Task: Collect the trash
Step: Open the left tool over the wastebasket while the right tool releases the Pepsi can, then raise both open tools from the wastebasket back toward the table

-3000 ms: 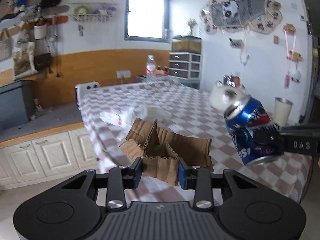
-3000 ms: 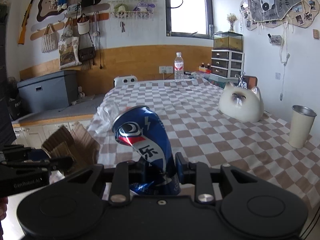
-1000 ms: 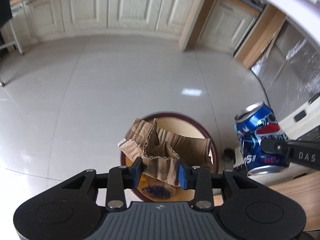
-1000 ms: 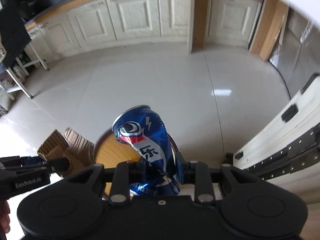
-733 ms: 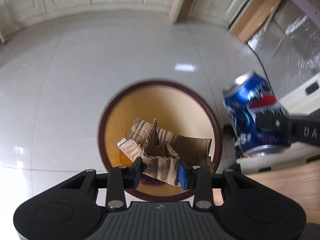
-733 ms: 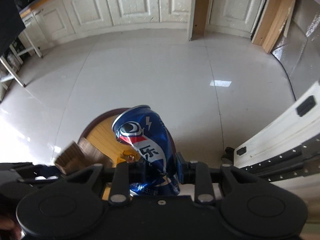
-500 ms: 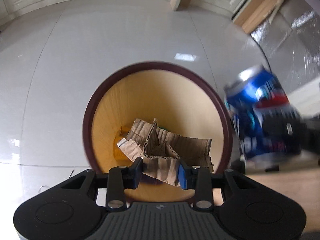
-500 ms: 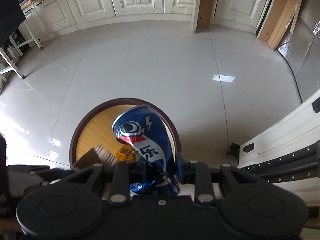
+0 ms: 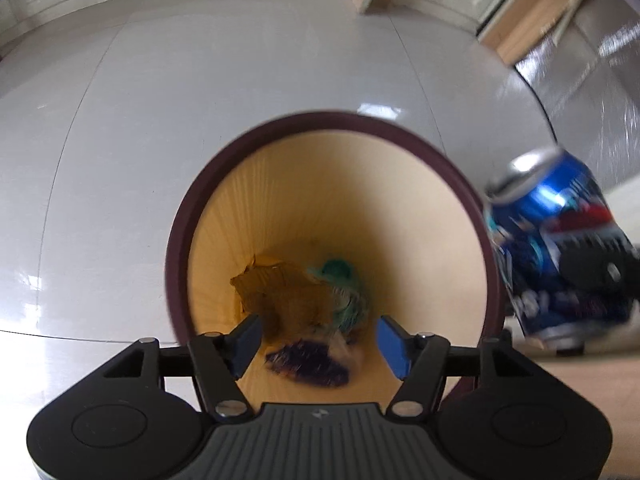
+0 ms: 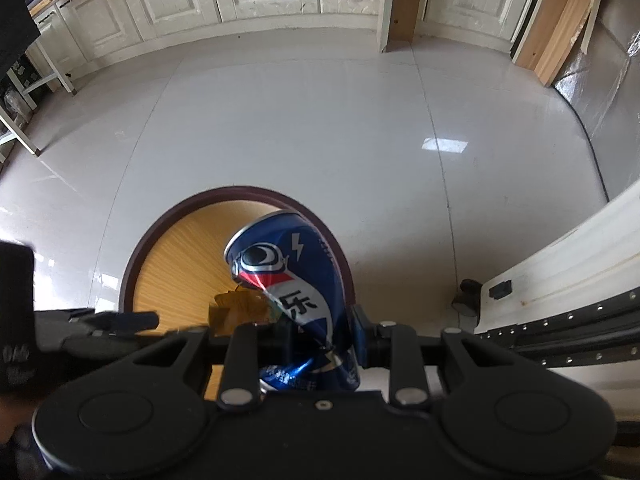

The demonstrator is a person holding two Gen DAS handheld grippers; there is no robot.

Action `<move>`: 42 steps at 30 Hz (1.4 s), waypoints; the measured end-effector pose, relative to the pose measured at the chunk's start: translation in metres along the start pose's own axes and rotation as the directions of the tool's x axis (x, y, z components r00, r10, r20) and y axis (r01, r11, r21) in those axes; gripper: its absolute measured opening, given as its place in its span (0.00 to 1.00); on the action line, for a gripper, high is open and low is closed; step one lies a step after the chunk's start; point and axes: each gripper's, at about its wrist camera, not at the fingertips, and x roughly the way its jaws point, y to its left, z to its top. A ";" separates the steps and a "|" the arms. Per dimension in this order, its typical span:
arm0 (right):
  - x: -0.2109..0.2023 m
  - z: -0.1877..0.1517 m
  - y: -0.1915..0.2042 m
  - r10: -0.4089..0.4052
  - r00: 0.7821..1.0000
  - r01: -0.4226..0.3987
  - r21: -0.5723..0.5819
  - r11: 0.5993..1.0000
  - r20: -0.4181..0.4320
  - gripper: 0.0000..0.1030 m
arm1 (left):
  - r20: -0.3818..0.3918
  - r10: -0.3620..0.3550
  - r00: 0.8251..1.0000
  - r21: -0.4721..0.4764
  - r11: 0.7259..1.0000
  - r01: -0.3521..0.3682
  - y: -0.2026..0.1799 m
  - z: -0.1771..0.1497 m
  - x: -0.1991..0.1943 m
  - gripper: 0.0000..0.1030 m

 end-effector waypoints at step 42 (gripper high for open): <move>0.002 -0.012 0.004 0.074 0.997 -0.074 -0.048 0.996 -0.008 0.77 | 0.025 0.078 0.997 0.003 0.997 -0.078 0.006 -0.010 -0.062 0.97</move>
